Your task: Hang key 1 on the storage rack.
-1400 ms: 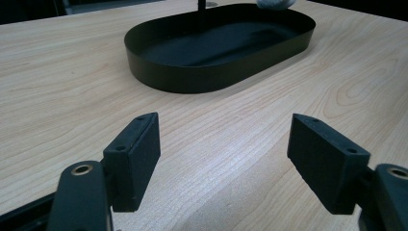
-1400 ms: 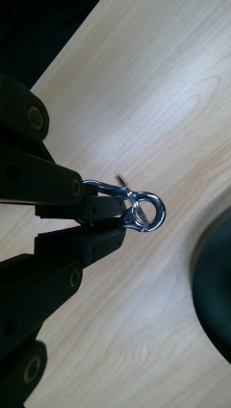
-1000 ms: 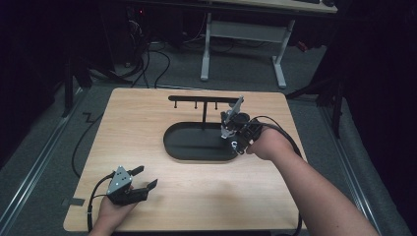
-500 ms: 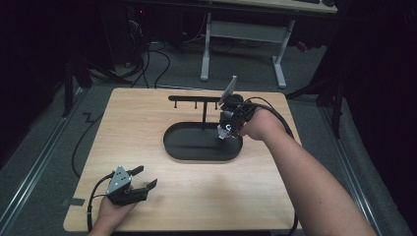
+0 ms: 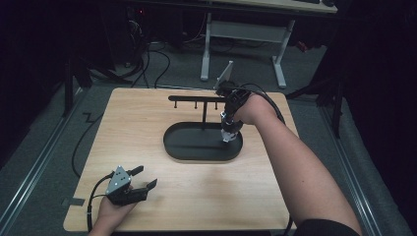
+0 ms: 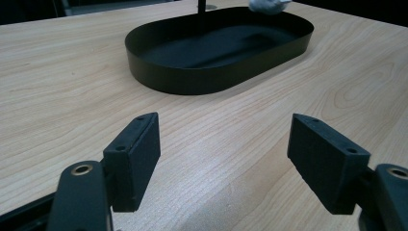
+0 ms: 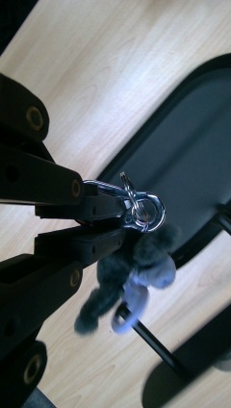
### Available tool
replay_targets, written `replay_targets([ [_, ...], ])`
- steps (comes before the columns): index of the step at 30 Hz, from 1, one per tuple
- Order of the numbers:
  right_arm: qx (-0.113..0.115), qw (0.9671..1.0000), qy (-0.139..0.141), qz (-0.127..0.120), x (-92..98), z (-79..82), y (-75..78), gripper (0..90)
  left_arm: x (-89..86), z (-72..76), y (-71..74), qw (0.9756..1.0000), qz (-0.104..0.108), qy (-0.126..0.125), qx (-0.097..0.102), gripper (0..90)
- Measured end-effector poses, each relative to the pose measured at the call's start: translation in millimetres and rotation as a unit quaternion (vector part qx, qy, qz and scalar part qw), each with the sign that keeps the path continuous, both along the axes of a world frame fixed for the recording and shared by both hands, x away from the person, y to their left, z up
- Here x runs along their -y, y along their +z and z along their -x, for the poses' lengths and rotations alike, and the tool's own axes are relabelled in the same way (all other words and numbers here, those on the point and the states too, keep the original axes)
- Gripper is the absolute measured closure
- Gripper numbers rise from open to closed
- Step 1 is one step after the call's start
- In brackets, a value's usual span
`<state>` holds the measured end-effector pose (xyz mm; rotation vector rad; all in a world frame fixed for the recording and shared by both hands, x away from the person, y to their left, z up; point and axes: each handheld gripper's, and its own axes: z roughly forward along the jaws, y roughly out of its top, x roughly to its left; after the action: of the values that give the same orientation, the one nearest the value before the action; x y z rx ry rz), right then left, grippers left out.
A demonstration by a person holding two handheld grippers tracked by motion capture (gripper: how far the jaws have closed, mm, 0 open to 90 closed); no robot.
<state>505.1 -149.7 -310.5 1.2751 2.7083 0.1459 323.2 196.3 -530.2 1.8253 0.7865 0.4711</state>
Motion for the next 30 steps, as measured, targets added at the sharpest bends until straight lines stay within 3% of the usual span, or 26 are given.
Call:
replay_targets([
  [2, 0.002, 0.9999, -0.012, -0.006, -2.0, -3.6, 2.3, 85.1, -0.2, 0.1, 0.0, 1.0, 0.001, 0.0, 0.0, 27.8],
  [11, 0.021, 0.9997, -0.014, -0.006, -12.0, -19.4, 9.0, 85.1, -1.1, 0.5, 0.2, 1.0, 0.004, 0.0, 0.0, 27.8],
  [23, 0.026, 0.999, -0.036, -0.009, -20.6, -29.8, 4.4, 85.1, -1.4, 0.8, 0.2, 1.0, 0.005, -0.001, 0.0, 27.8],
  [30, 0.033, 0.9985, -0.044, -0.008, -16.5, -33.7, 2.4, 85.0, -1.4, 0.9, 0.1, 1.0, 0.005, -0.001, 0.0, 27.8],
])
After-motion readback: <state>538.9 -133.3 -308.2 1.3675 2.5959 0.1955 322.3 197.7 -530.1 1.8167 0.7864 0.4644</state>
